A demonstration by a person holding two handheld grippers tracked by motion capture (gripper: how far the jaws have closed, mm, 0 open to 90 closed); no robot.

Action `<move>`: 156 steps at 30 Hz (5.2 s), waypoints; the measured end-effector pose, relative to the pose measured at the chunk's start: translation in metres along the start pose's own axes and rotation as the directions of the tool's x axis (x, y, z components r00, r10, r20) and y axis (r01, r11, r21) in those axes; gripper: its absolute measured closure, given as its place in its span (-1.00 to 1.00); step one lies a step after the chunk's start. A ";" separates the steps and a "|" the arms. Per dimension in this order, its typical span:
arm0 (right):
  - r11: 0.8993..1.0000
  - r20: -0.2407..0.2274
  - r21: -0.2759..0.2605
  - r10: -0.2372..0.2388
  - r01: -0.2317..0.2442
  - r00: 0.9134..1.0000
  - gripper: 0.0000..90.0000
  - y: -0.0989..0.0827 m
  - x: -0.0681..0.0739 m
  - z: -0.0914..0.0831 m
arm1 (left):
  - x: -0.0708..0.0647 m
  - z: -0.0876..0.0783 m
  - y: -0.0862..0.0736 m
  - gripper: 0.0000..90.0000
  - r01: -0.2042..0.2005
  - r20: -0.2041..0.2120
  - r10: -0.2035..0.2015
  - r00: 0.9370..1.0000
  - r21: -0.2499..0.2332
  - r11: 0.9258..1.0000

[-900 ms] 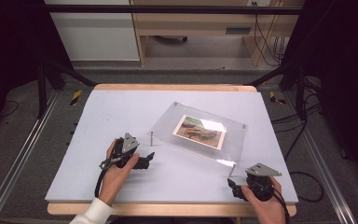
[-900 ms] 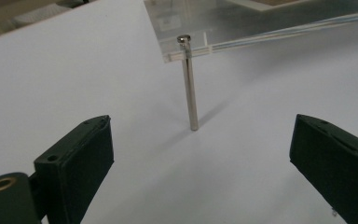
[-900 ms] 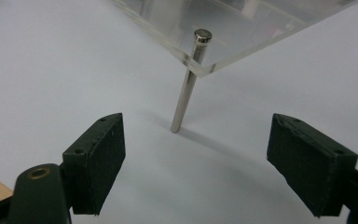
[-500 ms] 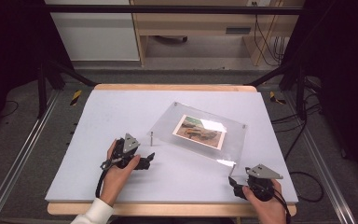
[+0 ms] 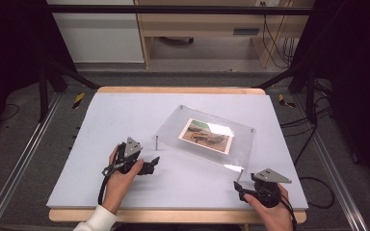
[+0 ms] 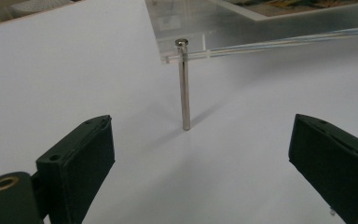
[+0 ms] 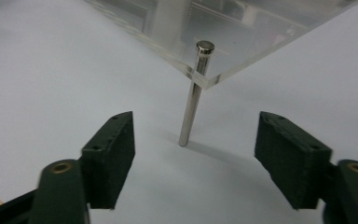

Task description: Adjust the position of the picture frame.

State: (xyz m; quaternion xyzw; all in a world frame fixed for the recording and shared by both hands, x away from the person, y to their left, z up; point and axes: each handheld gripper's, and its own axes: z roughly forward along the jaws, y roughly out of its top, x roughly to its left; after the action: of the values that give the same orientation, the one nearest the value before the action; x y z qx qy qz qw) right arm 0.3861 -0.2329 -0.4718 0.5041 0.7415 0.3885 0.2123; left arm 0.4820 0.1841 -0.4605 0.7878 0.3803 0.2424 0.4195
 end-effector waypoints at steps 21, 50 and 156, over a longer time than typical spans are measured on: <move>0.996 -0.068 -0.073 0.050 -0.055 0.996 0.60 0.010 -0.012 0.024 | 0.001 0.003 0.003 -0.85 0.038 -0.012 -0.038 0.999 -0.037 0.999; 0.995 -0.153 -0.052 0.071 -0.080 0.986 0.88 0.013 -0.016 0.027 | 0.006 0.033 0.004 0.19 0.079 -0.052 -0.079 0.996 0.007 0.997; 0.978 -0.155 -0.173 0.088 -0.115 0.984 0.88 0.028 -0.026 0.009 | 0.013 0.035 0.034 0.88 0.080 0.122 -0.065 0.990 -0.128 0.989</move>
State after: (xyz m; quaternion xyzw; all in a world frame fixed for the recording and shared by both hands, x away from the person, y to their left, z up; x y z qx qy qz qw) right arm 0.4188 -0.2480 -0.4570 0.4902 0.6900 0.5005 0.1823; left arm 0.5275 0.1654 -0.4494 0.7567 0.3664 0.2051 0.5011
